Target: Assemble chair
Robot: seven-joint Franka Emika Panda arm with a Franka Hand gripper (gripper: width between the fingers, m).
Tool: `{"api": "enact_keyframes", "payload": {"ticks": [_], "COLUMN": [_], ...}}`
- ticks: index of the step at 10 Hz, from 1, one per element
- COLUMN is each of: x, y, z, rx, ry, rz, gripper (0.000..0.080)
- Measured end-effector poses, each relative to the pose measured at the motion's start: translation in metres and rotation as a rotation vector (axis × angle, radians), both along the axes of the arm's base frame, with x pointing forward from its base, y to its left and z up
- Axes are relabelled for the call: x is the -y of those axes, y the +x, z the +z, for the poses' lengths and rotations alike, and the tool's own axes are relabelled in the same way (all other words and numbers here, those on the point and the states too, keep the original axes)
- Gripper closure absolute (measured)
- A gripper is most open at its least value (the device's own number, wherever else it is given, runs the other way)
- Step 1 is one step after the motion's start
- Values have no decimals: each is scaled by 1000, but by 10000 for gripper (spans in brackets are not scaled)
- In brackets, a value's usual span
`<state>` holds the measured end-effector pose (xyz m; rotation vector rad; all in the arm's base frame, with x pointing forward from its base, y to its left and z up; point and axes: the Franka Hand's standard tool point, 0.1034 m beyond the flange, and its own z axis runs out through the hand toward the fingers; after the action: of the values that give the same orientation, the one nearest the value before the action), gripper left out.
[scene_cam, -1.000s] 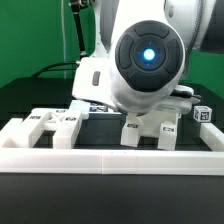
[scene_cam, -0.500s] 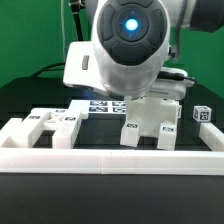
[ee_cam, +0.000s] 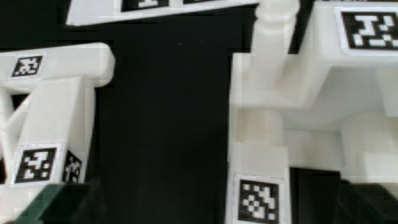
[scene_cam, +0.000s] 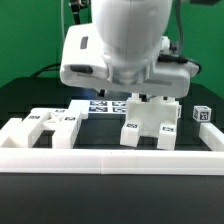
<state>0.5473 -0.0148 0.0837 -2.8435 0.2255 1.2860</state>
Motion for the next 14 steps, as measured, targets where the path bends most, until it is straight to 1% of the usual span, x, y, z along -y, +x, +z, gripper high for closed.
{"api": "enact_keyframes", "payload": {"ticks": [1, 2, 3, 5, 6, 7, 8, 9, 10, 11, 12, 13, 14], "x": [1, 4, 9, 18, 22, 24, 24, 25, 27, 28, 31, 40, 51], "y": [5, 10, 23, 38, 41, 52, 54, 52, 61, 62, 60, 62, 56], "z": [-2, 1, 6, 15, 16, 14, 14, 14, 14, 13, 12, 11, 8], "rx": [78, 137, 231, 391, 430, 525, 605, 646, 743, 814, 847, 897, 889], "ry": [-4, 13, 17, 22, 18, 1, -12, -19, -40, -55, -61, -57, -50], "rz": [0, 16, 27, 44, 44, 47, 49, 49, 53, 57, 65, 109, 128], "gripper": [150, 150, 150, 150, 150, 150, 150, 150, 150, 150, 150, 150, 150]}}
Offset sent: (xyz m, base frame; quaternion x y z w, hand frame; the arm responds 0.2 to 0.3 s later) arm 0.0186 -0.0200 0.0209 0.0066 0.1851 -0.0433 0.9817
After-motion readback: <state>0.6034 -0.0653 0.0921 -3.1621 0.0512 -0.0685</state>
